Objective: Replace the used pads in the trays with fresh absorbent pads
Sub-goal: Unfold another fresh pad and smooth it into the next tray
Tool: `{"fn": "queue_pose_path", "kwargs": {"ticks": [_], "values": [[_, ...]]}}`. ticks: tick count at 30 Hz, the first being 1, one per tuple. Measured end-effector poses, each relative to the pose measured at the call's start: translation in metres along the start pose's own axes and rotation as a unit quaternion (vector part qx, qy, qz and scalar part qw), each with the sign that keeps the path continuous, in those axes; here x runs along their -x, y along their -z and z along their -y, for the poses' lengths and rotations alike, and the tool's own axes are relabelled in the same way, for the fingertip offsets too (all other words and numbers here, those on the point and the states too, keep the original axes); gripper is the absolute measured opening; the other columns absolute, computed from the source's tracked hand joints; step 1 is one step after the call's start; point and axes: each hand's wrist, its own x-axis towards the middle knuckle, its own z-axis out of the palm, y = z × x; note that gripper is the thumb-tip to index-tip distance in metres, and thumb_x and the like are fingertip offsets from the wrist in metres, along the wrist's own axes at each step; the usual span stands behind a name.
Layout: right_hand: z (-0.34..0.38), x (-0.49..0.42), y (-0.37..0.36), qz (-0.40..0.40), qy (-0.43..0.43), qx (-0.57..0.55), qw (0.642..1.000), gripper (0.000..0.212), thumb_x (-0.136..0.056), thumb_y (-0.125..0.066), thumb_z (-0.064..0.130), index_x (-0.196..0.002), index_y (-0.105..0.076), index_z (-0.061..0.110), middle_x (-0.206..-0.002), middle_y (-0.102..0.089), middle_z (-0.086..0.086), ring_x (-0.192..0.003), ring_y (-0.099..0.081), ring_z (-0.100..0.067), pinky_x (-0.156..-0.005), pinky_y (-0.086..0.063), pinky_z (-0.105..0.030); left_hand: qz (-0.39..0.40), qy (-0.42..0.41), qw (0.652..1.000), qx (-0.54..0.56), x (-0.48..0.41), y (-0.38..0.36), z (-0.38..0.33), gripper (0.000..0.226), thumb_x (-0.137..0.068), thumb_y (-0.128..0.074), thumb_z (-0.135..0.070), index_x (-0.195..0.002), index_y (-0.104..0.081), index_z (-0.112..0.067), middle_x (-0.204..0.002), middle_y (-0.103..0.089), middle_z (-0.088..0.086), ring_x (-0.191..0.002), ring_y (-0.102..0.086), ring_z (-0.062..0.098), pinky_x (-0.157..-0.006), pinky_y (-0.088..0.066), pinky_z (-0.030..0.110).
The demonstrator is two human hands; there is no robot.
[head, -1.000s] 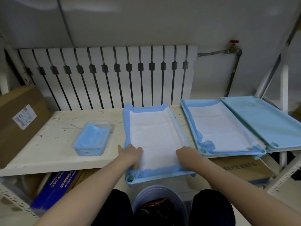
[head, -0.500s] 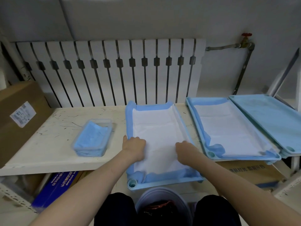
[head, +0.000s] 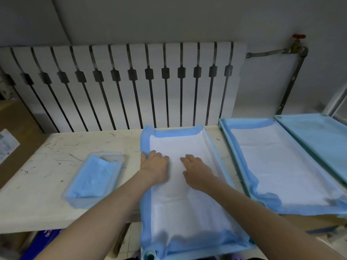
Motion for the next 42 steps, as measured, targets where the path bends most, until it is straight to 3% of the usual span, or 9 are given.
{"fn": "queue_pose_path", "kwargs": {"ticks": [5,9,12,16,21,24,28,34,42], "values": [[-0.022,-0.030,-0.015,0.023,-0.003,0.014,1.000,0.052,-0.100,-0.031,0.038,-0.150,-0.019,0.027,-0.159,-0.010,0.002,-0.147,-0.008,-0.020,-0.118,-0.014,-0.045,0.028,-0.007,1.000,-0.007,-0.019,-0.016,0.010,0.051,-0.096,-0.033,-0.036,-0.146,-0.019,-0.039,-0.141,-0.033,0.003,-0.132,-0.030,0.026,-0.111,-0.006,0.061],[-0.046,-0.039,-0.018,-0.048,-0.136,-0.021,0.989,0.049,-0.099,-0.030,0.031,-0.142,-0.029,0.007,-0.150,-0.027,-0.010,-0.142,-0.019,-0.027,-0.117,-0.023,-0.042,0.035,0.014,0.999,0.013,-0.024,-0.023,0.016,0.053,-0.098,-0.029,-0.043,-0.148,-0.013,-0.035,-0.145,-0.027,-0.001,-0.137,-0.025,0.019,-0.110,-0.002,0.062],[-0.031,-0.039,-0.017,-0.045,-0.130,0.003,0.991,0.044,-0.097,-0.031,0.018,-0.139,-0.031,0.006,-0.147,-0.028,-0.014,-0.139,-0.023,-0.031,-0.115,-0.025,-0.045,0.057,0.021,0.998,0.015,-0.025,-0.018,0.017,0.061,-0.097,-0.031,-0.048,-0.151,-0.010,-0.028,-0.150,-0.023,-0.003,-0.141,-0.022,0.018,-0.111,-0.001,0.062],[-0.023,-0.038,-0.014,-0.006,-0.003,0.000,1.000,0.047,-0.098,-0.034,0.019,-0.144,-0.030,0.022,-0.154,-0.024,-0.002,-0.144,-0.016,-0.023,-0.116,-0.017,-0.049,0.075,0.019,0.997,0.020,-0.030,-0.011,0.019,0.058,-0.093,-0.041,-0.048,-0.143,-0.029,-0.021,-0.144,-0.034,-0.001,-0.136,-0.030,0.021,-0.111,-0.004,0.061],[-0.033,-0.058,-0.002,-0.041,-0.111,-0.004,0.993,0.034,-0.095,-0.035,0.020,-0.128,-0.045,0.017,-0.133,-0.045,-0.004,-0.124,-0.039,-0.023,-0.098,-0.040,-0.041,0.016,0.030,0.999,0.030,-0.037,-0.003,0.019,0.022,-0.088,-0.047,-0.022,-0.109,-0.055,-0.018,-0.113,-0.053,0.002,-0.116,-0.046,0.023,-0.114,-0.014,0.054],[-0.026,-0.071,0.004,-0.040,-0.139,0.017,0.989,0.028,-0.093,-0.037,0.018,-0.119,-0.047,0.014,-0.121,-0.047,-0.006,-0.114,-0.044,-0.024,-0.090,-0.042,-0.038,-0.019,0.022,1.000,0.002,-0.050,0.000,0.021,0.025,-0.086,-0.046,-0.017,-0.109,-0.054,-0.017,-0.111,-0.054,0.004,-0.114,-0.045,0.025,-0.111,-0.023,0.049],[-0.028,-0.095,0.000,-0.061,-0.087,-0.007,0.994,0.031,-0.090,-0.037,0.014,-0.119,-0.048,0.013,-0.120,-0.050,-0.006,-0.107,-0.045,-0.021,-0.089,-0.043,-0.035,-0.033,0.008,0.999,-0.024,-0.070,0.003,0.022,0.024,-0.086,-0.047,-0.018,-0.109,-0.051,-0.016,-0.113,-0.051,0.004,-0.118,-0.042,0.024,-0.114,-0.013,0.055],[-0.046,-0.120,0.008,-0.027,-0.071,-0.008,0.997,0.039,-0.097,-0.037,0.025,-0.133,-0.044,0.014,-0.135,-0.044,-0.008,-0.126,-0.038,-0.026,-0.105,-0.035,-0.040,-0.006,0.006,1.000,0.005,-0.098,-0.003,0.025,0.042,-0.090,-0.040,-0.035,-0.127,-0.039,-0.017,-0.131,-0.041,0.009,-0.126,-0.037,0.027,-0.110,-0.020,0.049],[-0.052,-0.128,0.003,-0.061,-0.116,0.013,0.991,0.042,-0.097,-0.038,0.026,-0.134,-0.041,0.008,-0.139,-0.041,-0.015,-0.127,-0.038,-0.029,-0.107,-0.037,-0.042,0.114,0.048,0.989,0.076,-0.107,0.001,0.034,0.080,-0.081,-0.043,-0.063,-0.148,-0.014,-0.029,-0.159,-0.004,0.001,-0.146,-0.008,0.022,-0.115,-0.007,0.053]]}}
